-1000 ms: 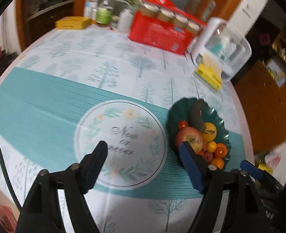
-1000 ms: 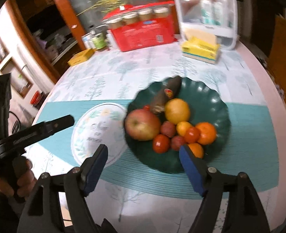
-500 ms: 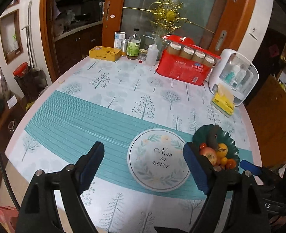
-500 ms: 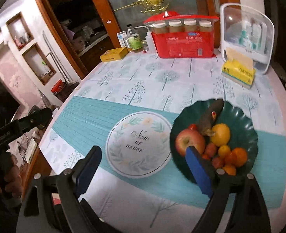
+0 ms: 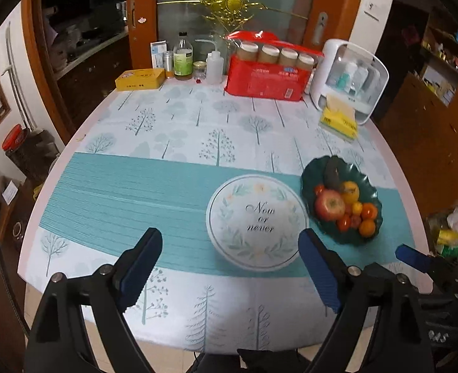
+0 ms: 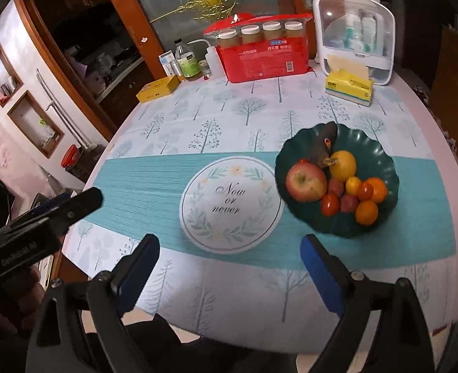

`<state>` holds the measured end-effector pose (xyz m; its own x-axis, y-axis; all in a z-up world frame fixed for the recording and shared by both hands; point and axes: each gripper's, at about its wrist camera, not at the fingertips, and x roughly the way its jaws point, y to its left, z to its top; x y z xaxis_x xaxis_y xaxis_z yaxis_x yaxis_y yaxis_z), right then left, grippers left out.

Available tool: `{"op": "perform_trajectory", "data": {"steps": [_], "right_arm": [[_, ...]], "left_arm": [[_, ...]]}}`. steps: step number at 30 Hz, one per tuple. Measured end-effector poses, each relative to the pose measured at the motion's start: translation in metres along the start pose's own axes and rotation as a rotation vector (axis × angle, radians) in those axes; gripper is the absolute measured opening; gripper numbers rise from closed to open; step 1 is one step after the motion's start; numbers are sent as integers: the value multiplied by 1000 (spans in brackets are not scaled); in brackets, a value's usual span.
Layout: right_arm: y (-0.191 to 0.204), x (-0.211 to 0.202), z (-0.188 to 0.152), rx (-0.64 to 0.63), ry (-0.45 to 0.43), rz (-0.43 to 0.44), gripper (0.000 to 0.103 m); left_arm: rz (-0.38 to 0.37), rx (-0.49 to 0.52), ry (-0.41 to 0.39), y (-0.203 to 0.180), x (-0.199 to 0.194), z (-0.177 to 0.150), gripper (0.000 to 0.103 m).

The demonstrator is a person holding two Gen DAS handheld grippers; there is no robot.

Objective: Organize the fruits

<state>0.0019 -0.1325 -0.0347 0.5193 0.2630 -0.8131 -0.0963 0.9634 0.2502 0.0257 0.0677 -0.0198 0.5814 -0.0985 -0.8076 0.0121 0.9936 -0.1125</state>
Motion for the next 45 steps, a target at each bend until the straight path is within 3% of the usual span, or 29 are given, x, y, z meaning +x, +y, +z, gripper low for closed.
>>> {"op": "perform_trajectory", "data": {"steps": [5, 11, 15, 22, 32, 45], "right_arm": [[13, -10, -17, 35, 10, -25, 95], [11, -21, -20, 61, -16, -53, 96], [9, -24, -19, 49, -6, -60, 98], [3, -22, -17, 50, 42, -48, 99], [-1, -32, -19, 15, -28, -107, 103], [-14, -37, -11, 30, -79, -122, 103]], "left_arm": [[-3, 18, 3, 5, -6, -3, 88], [27, 7, -42, 2, -16, -5, 96], [37, 9, -68, -5, -23, -7, 101], [58, 16, -95, -17, -29, -11, 102], [72, 26, -97, -29, -26, -9, 102], [92, 53, -80, -39, -18, -3, 102]]}}
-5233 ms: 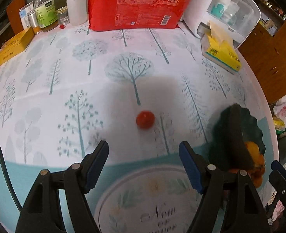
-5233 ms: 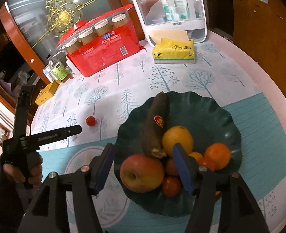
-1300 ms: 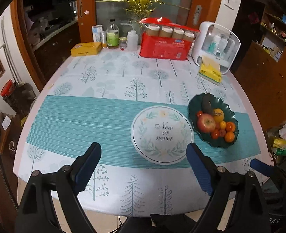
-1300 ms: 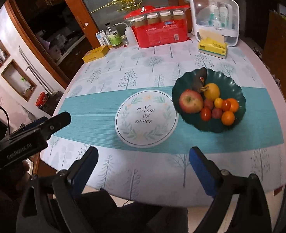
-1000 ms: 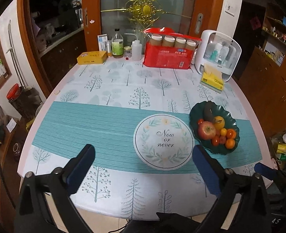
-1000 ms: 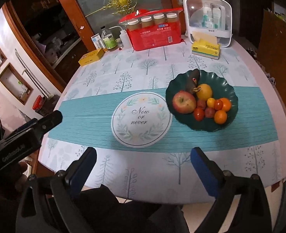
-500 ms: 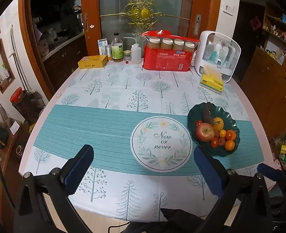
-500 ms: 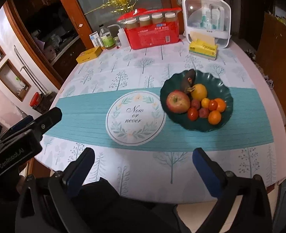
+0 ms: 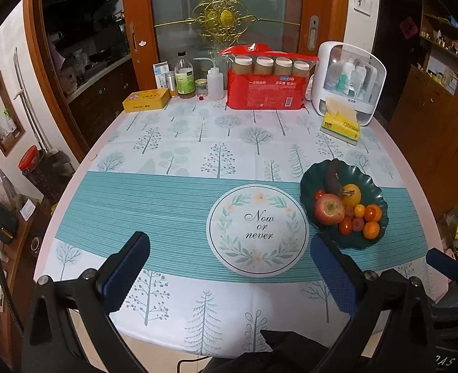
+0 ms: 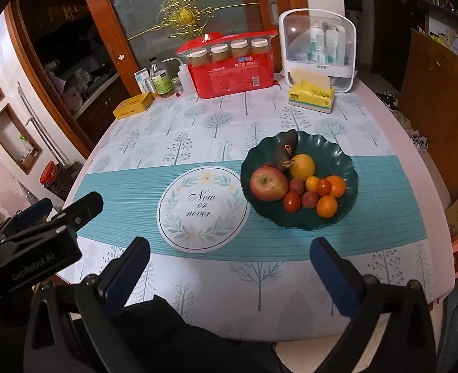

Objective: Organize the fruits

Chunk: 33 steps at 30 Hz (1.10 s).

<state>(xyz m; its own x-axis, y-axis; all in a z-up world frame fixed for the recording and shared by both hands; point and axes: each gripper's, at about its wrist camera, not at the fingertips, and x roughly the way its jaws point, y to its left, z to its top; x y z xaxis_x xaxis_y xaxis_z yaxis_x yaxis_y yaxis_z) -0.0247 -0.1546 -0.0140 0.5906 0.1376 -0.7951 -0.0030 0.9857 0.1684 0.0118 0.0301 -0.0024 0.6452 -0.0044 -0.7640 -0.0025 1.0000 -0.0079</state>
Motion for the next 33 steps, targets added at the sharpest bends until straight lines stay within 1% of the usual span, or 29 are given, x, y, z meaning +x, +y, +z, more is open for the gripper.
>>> {"op": "perform_trajectory", "data": {"steps": [10, 33], "right_arm": [[4, 7, 4, -25, 11, 13, 103], [3, 18, 6, -30, 33, 18, 103]], "left_arm": [[10, 4, 10, 4, 7, 0, 102], [26, 9, 34, 5, 19, 2, 102]]}}
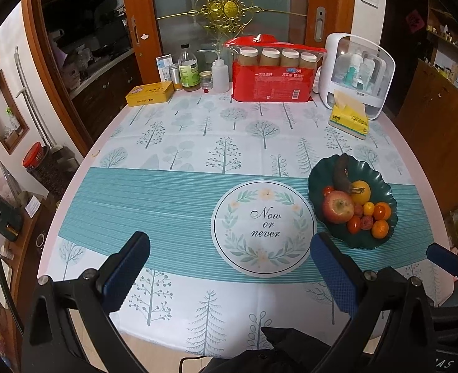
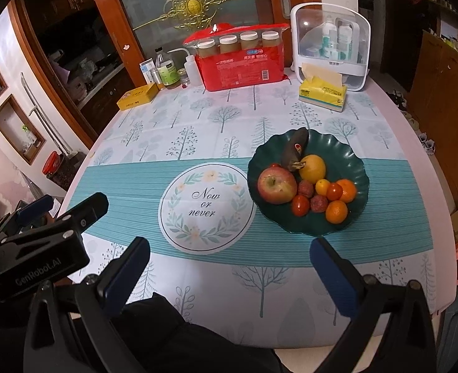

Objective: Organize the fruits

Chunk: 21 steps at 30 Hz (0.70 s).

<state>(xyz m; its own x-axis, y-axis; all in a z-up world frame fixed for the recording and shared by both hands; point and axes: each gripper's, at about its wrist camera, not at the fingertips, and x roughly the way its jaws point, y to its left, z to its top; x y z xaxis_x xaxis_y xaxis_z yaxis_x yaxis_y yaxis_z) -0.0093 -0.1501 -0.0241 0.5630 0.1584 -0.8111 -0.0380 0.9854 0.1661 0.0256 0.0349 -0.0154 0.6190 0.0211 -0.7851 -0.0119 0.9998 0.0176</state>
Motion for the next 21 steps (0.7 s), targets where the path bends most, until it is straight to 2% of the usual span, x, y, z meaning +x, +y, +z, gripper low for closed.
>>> {"op": "perform_trajectory", "data": {"steps": [21], "right_arm": [[-1, 0, 1, 1, 2, 0, 103]], "left_arm": [[2, 6, 4, 0, 1, 2, 102]]}}
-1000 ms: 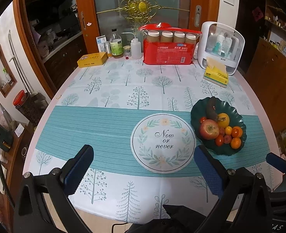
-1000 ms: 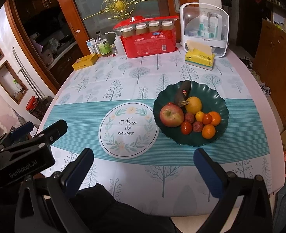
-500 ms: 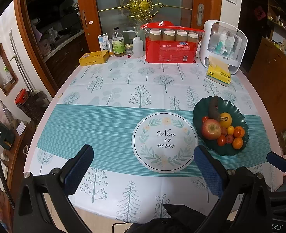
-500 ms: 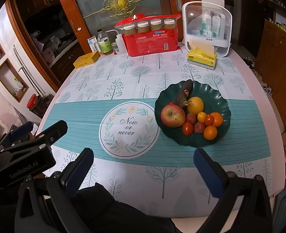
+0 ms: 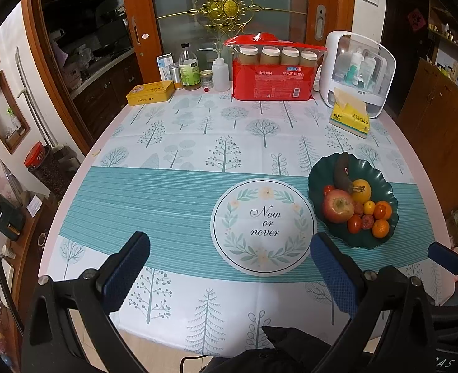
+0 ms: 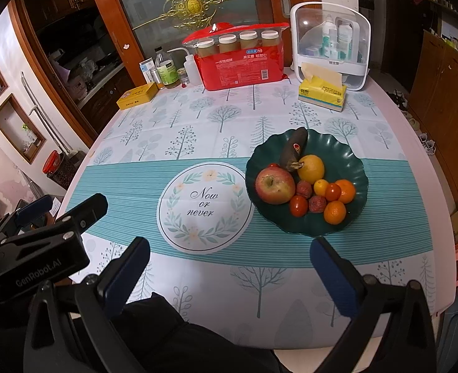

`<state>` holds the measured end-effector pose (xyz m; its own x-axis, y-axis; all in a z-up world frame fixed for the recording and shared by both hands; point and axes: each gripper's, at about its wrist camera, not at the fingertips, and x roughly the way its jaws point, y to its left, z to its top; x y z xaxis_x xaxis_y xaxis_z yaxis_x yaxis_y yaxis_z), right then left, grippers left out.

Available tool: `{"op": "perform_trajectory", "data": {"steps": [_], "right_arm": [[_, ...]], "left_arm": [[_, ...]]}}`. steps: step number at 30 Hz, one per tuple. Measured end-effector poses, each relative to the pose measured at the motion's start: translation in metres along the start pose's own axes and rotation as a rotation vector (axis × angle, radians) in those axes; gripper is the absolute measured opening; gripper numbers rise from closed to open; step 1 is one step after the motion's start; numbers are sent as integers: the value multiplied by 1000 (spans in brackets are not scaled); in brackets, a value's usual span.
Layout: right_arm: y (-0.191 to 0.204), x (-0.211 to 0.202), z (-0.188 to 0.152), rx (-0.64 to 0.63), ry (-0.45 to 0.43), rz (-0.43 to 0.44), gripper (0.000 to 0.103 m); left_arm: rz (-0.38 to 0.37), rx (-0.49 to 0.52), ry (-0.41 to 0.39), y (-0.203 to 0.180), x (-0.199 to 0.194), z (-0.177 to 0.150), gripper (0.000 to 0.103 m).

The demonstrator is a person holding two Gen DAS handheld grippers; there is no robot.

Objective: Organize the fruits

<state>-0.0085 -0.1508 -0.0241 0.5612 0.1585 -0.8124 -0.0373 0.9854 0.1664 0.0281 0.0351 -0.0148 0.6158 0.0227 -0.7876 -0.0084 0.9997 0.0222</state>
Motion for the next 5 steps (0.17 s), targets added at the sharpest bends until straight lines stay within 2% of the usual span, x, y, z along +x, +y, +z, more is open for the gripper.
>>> {"op": "perform_trajectory", "data": {"steps": [5], "right_arm": [[0, 0, 1, 1, 1, -1, 103]], "left_arm": [[6, 0, 4, 2, 0, -3, 102]]}}
